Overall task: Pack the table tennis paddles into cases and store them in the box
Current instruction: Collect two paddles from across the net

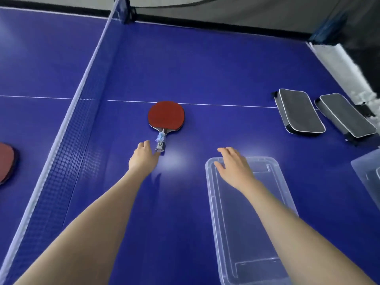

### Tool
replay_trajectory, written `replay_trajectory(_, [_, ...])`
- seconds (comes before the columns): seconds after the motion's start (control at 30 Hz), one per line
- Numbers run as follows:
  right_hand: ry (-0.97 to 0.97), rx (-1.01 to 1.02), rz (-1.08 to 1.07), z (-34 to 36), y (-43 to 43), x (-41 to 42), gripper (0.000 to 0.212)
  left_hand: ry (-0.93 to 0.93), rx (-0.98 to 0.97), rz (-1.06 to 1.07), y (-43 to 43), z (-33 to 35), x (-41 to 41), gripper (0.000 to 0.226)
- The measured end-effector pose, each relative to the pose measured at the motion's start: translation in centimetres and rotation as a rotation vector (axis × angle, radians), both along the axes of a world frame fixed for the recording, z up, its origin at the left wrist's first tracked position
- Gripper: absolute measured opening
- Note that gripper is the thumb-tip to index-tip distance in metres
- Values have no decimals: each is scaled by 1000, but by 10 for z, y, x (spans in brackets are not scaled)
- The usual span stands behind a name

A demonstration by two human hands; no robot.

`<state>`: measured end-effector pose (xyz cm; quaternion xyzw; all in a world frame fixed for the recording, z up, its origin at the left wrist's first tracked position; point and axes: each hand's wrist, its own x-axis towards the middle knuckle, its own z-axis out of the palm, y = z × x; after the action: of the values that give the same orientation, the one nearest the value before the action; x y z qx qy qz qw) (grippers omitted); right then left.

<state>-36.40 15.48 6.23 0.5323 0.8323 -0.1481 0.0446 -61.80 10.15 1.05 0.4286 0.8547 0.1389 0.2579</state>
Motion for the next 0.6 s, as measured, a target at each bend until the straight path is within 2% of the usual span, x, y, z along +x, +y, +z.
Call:
replay_trajectory(0.3, [8,-38,-65,-25,11,-13,44,-169,-29,146,70,-44,-14,64])
replay_trajectory(0.4, [19,-36,-85,-33,8,-7,44,-148,-36,153,83,-54,-12,67])
replay_trajectory(0.6, [44,-44,-111,-40,-2,3,42,-157,-17,176,92,-70,-7,44])
